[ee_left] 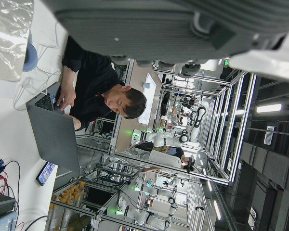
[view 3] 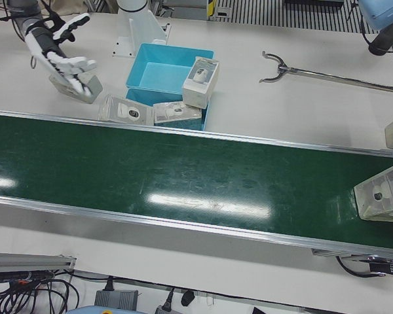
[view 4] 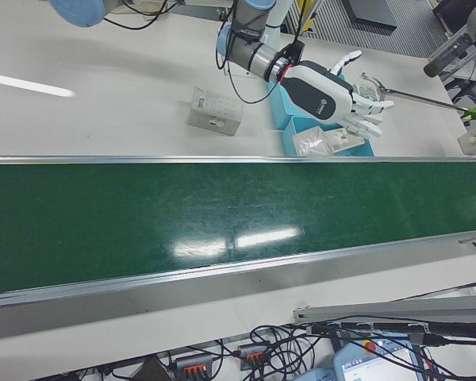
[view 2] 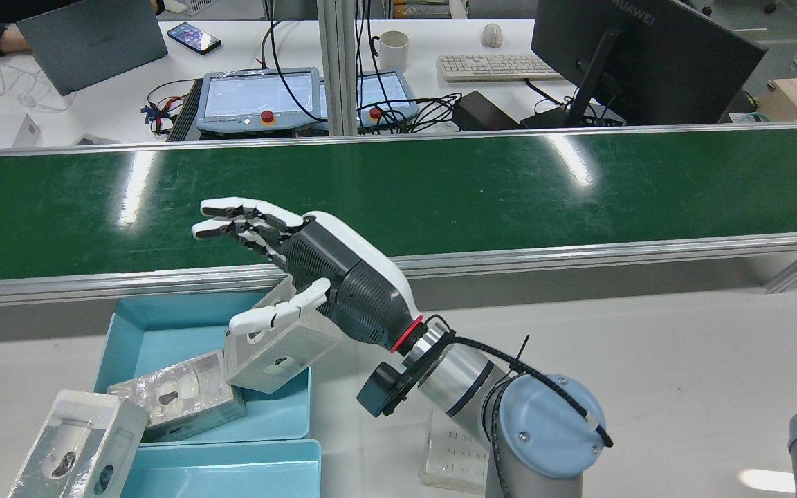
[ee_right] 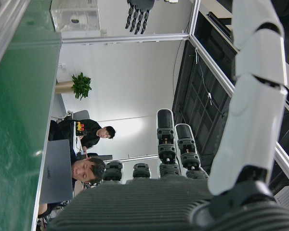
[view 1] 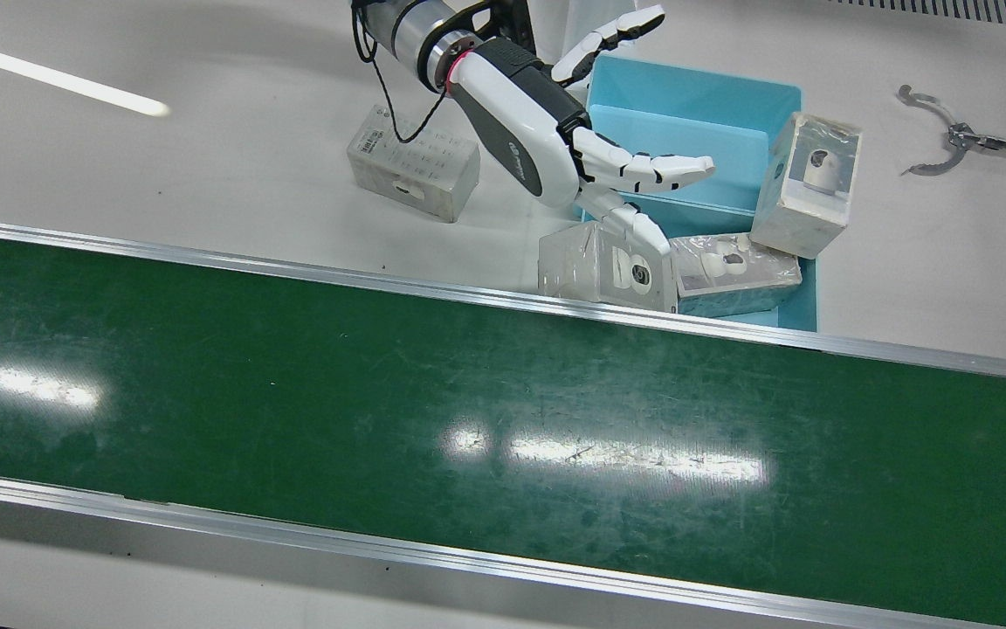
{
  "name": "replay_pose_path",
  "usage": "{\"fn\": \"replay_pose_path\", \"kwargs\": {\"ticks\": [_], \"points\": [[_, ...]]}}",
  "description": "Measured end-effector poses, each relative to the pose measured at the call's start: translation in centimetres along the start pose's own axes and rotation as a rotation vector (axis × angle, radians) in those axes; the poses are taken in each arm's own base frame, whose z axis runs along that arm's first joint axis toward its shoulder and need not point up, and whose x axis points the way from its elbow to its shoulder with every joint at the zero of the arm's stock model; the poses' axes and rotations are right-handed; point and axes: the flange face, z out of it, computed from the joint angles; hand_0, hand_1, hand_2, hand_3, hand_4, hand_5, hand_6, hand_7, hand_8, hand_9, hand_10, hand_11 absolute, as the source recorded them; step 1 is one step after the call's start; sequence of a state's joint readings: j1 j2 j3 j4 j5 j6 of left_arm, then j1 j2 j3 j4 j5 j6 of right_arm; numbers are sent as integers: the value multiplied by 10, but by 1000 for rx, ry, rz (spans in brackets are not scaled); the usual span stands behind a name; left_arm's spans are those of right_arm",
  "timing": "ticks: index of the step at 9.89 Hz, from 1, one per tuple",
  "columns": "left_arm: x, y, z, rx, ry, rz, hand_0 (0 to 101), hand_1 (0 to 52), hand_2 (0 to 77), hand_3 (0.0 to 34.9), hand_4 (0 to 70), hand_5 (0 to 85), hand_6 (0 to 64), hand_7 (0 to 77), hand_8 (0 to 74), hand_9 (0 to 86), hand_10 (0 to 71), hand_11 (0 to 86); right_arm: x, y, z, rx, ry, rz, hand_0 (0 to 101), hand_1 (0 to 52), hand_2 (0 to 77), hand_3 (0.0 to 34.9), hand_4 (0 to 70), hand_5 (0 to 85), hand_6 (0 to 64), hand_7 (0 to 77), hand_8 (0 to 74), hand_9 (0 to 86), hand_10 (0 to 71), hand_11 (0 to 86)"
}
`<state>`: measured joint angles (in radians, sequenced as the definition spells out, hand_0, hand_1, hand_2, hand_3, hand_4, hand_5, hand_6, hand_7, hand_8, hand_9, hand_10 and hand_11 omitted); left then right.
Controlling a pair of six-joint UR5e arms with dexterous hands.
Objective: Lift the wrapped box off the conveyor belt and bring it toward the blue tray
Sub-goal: 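Raise the right hand up and over toward the far end of the conveyor belt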
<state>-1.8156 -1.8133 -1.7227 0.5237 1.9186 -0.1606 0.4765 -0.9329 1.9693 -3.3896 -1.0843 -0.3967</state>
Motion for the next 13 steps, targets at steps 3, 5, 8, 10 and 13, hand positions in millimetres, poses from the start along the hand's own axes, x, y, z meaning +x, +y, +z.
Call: {"fn": "replay_pose_path", "kwargs": {"ticks": [3, 5, 8, 10, 13], "points": [[0, 0, 0, 0, 0, 0, 0, 0, 5, 0, 0, 11, 0, 0, 0, 0, 0, 0, -102, -51, -17, 56, -54, -73, 463, 125, 169, 50, 98, 207, 131, 251, 16, 44, 5, 49], [0, 0, 0, 0, 0, 0, 0, 0, 11, 0, 0, 11, 0, 0, 0, 0, 5, 0, -144, -67, -30, 79, -83, -96, 464, 125, 169, 46, 98, 180, 131, 218, 16, 44, 33, 65], [0, 0, 0, 0, 0, 0, 0, 0, 11, 0, 0, 11, 0, 0, 0, 0, 0, 0, -181, -83, -47, 120, -106, -94, 463, 125, 158, 14, 93, 180, 93, 164, 16, 27, 27, 49], [0, 0, 0, 0, 0, 0, 0, 0, 5, 0, 0, 11, 0, 0, 0, 0, 5, 0, -222, -90, -57, 165, -143, -121, 462, 142, 153, 19, 60, 180, 71, 87, 16, 22, 27, 49], [0, 0, 0, 0, 0, 0, 0, 0, 5, 0, 0, 11, 0, 0, 0, 0, 0, 0, -260, -99, -78, 307, -178, -149, 463, 120, 38, 126, 0, 16, 0, 0, 27, 16, 0, 16]]}}
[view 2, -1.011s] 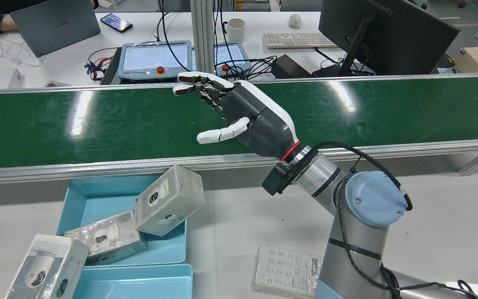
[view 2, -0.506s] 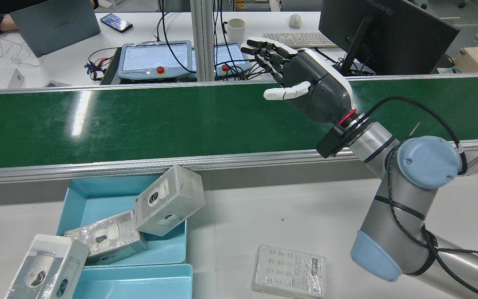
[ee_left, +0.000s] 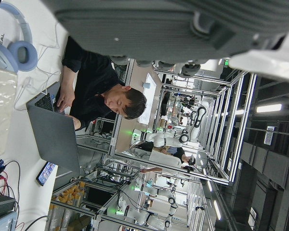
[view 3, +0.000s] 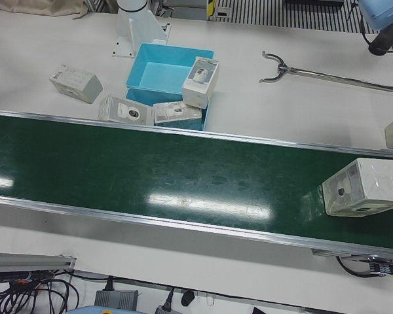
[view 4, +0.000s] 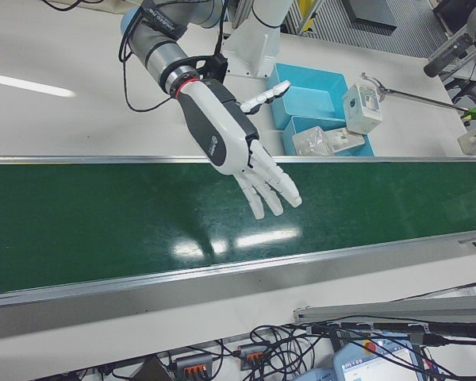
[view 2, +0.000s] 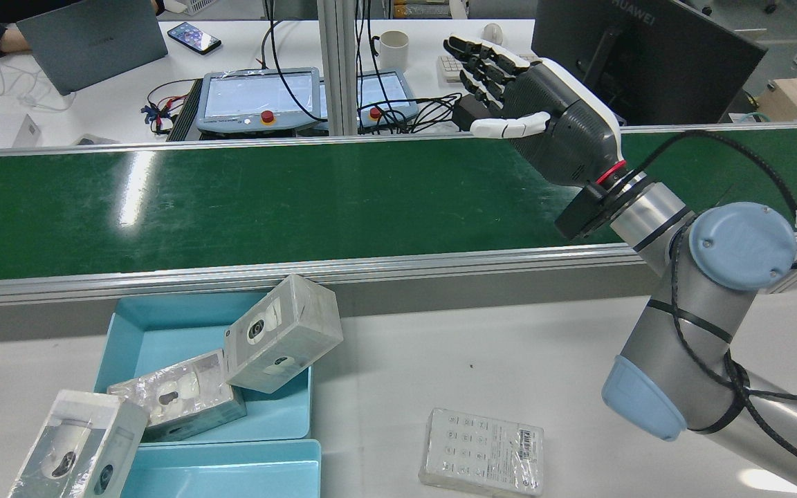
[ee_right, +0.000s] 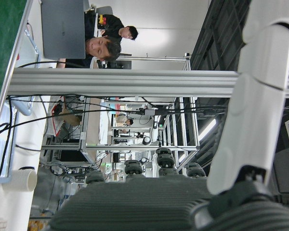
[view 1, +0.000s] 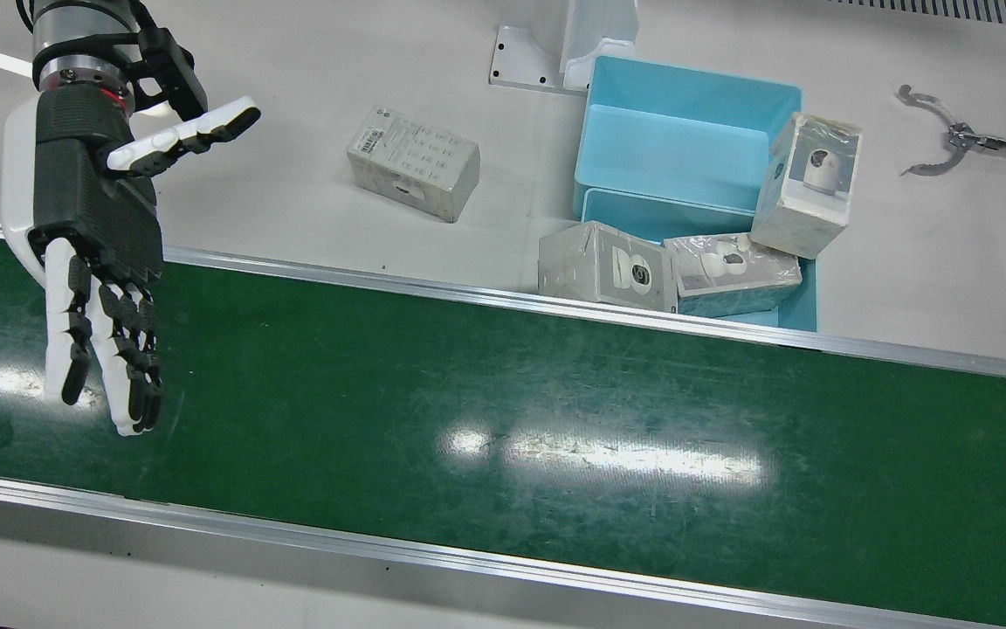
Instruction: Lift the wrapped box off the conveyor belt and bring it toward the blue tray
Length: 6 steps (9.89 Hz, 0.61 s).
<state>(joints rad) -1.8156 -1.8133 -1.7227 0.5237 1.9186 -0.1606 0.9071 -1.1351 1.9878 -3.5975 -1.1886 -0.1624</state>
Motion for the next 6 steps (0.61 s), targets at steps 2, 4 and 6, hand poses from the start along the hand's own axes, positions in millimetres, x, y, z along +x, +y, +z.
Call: {"fn": "replay_pose_path", "kwargs": {"ticks": [2, 4, 6], "points": [[0, 0, 0, 0, 0, 0, 0, 0, 11, 0, 0, 11, 0, 0, 0, 0, 0, 0, -11, -8, -7, 77, -7, -6, 464, 131, 49, 208, 0, 16, 0, 0, 0, 16, 0, 16], [0, 0, 0, 0, 0, 0, 0, 0, 5, 0, 0, 11, 0, 0, 0, 0, 0, 0, -15, -10, -9, 95, -12, -7, 481, 147, 76, 298, 0, 16, 0, 0, 22, 11, 0, 11], [0, 0, 0, 0, 0, 0, 0, 0, 11, 0, 0, 11, 0, 0, 0, 0, 0, 0, -15, -10, -9, 96, -12, -6, 483, 164, 98, 303, 0, 16, 0, 0, 22, 11, 0, 11]]}}
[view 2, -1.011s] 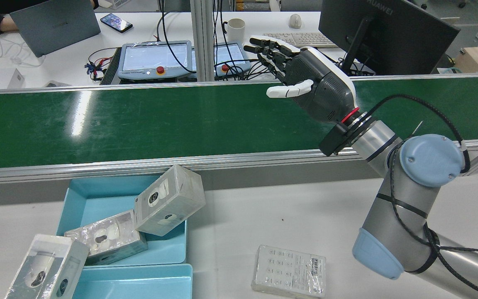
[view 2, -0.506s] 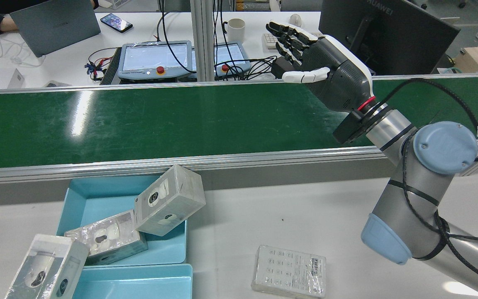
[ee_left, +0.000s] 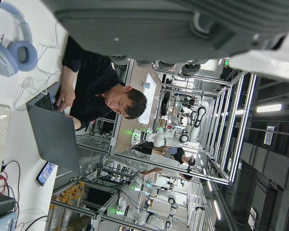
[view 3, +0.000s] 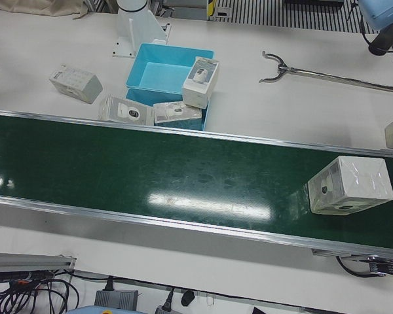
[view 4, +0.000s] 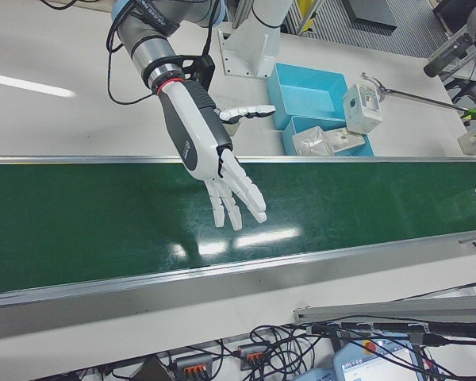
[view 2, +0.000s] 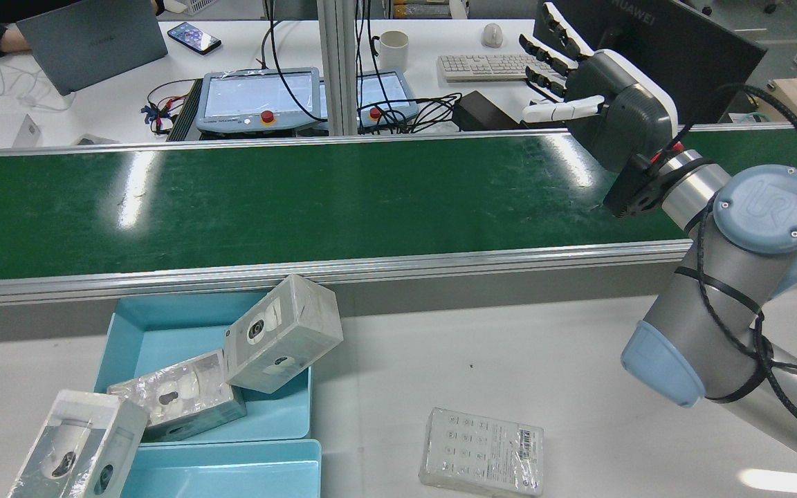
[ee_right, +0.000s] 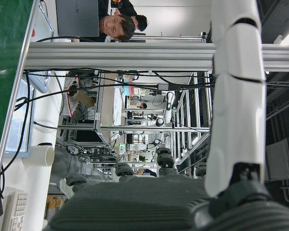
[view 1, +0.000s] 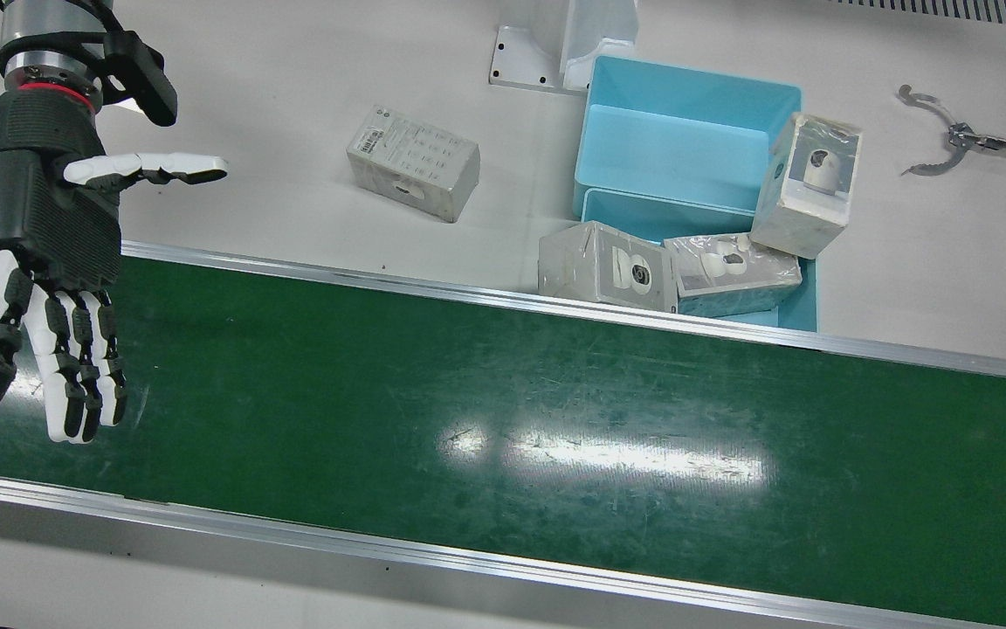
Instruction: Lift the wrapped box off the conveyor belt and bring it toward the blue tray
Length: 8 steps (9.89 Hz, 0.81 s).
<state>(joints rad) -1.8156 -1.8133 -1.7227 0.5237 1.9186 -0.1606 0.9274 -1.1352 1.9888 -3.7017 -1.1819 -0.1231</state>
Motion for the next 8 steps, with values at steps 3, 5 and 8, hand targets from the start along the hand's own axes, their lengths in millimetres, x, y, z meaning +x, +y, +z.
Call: {"fn": "replay_pose_path", "kwargs": {"ticks": [3, 5, 8], "points": [[0, 0, 0, 0, 0, 0, 0, 0, 5, 0, 0, 11, 0, 0, 0, 0, 0, 0, 2, 0, 0, -2, 3, 2, 480, 158, 104, 267, 0, 27, 0, 0, 33, 11, 0, 11], [0, 0, 0, 0, 0, 0, 0, 0, 5, 0, 0, 11, 0, 5, 0, 0, 5, 0, 4, 1, 0, -3, 6, 4, 480, 158, 109, 247, 0, 27, 0, 0, 33, 11, 0, 11], [0, 0, 0, 0, 0, 0, 0, 0, 11, 0, 0, 11, 0, 0, 0, 0, 0, 0, 5, 1, 0, -4, 7, 5, 476, 147, 114, 238, 0, 44, 0, 0, 33, 11, 0, 16]]}}
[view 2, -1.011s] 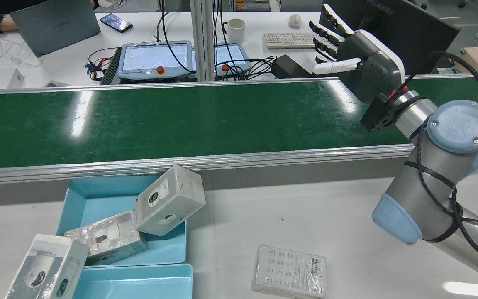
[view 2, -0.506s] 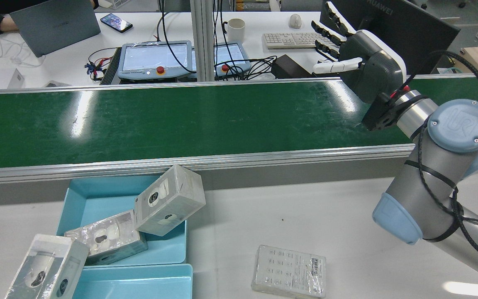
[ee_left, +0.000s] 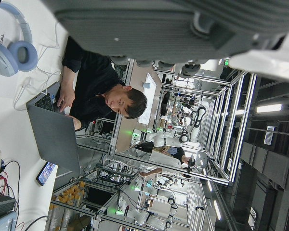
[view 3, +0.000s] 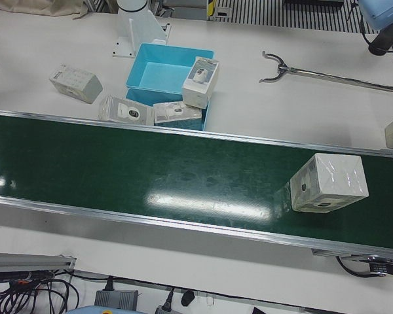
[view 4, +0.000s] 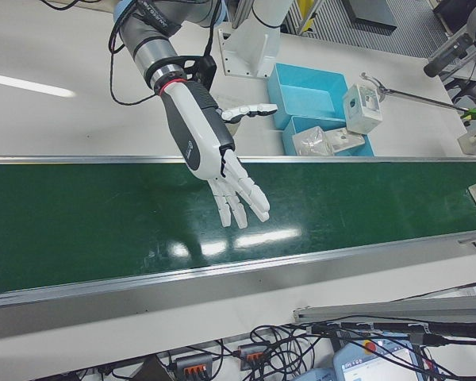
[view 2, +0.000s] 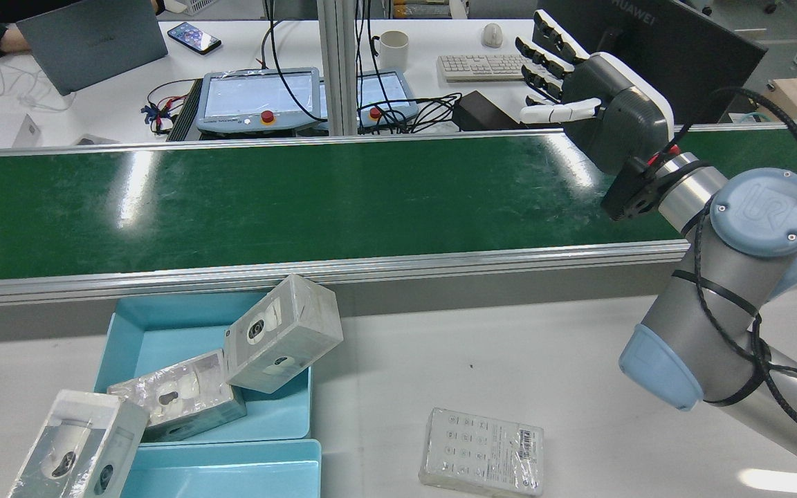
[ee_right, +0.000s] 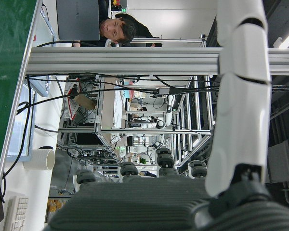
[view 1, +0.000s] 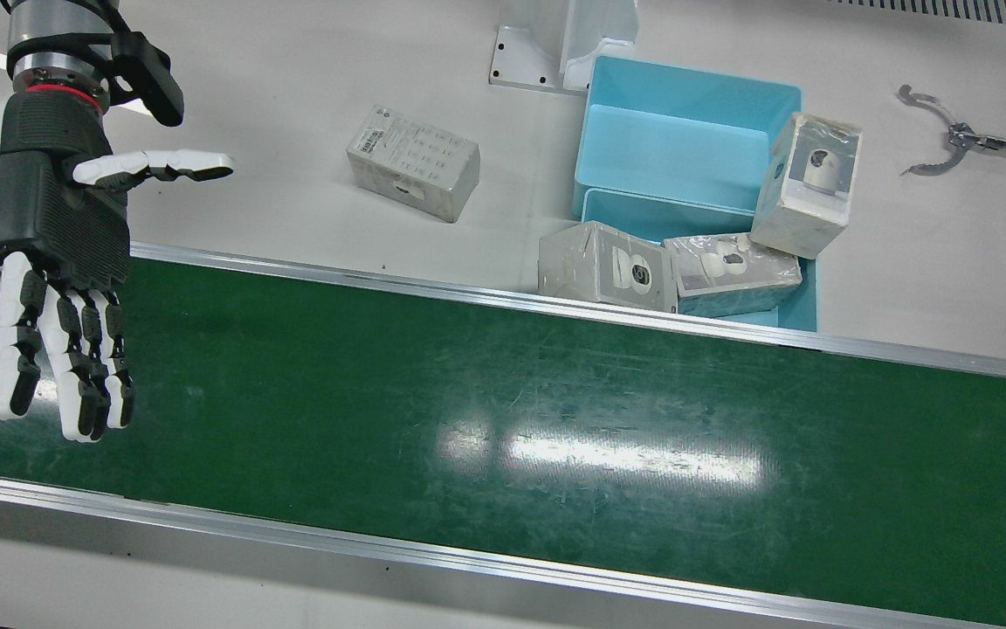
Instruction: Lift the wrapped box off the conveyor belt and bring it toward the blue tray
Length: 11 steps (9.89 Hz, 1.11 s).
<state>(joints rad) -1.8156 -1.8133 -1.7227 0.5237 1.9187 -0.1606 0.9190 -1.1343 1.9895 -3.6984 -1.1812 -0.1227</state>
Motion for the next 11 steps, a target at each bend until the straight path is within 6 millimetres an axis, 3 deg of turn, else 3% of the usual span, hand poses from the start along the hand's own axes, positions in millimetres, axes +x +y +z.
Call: {"fn": "replay_pose_path", "kwargs": {"ticks": [5, 8, 11], "points": [[0, 0, 0, 0, 0, 0, 0, 0, 5, 0, 0, 11, 0, 0, 0, 0, 5, 0, 3, 0, 0, 0, 5, 0, 475, 147, 114, 225, 0, 49, 0, 0, 33, 16, 11, 22], [0, 0, 0, 0, 0, 0, 0, 0, 11, 0, 0, 11, 0, 0, 0, 0, 0, 0, 7, 1, 0, -1, 11, 0, 477, 164, 147, 188, 0, 65, 0, 11, 16, 16, 11, 33], [0, 0, 0, 0, 0, 0, 0, 0, 5, 0, 0, 11, 0, 0, 0, 0, 0, 0, 13, 6, 0, -9, 21, 2, 477, 180, 153, 204, 0, 76, 0, 11, 16, 16, 11, 33]]}}
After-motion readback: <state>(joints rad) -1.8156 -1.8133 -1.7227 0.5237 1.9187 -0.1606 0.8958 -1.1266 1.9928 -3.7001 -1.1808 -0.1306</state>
